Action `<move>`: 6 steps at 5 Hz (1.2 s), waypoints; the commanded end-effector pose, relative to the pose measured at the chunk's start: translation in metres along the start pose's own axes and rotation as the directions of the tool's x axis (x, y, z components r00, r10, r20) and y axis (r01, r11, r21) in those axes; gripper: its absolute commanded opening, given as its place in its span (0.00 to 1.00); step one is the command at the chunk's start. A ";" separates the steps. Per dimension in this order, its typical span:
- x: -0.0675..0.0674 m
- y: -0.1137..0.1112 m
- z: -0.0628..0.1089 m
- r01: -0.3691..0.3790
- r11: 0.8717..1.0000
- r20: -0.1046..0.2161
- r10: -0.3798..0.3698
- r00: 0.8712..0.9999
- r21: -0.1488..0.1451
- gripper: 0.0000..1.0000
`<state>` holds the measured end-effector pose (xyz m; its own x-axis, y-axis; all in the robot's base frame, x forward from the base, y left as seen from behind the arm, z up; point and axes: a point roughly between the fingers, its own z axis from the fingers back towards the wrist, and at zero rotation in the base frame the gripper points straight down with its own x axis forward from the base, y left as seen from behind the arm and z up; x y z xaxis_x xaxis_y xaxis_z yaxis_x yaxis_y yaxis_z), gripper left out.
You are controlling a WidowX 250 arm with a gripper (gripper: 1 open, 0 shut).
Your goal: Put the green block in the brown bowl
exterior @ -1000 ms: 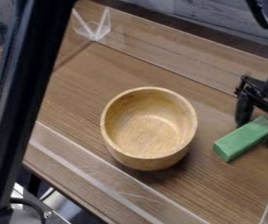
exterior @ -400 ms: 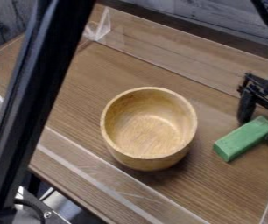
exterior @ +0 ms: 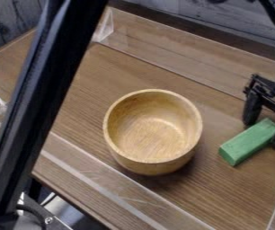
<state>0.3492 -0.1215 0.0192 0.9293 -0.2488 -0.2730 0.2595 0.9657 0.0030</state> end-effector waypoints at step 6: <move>-0.019 0.031 0.023 -0.021 0.999 0.055 0.023 0.998 -0.025 0.00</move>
<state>0.3358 -0.0909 0.0204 0.9251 -0.2337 -0.2992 0.2404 0.9706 -0.0147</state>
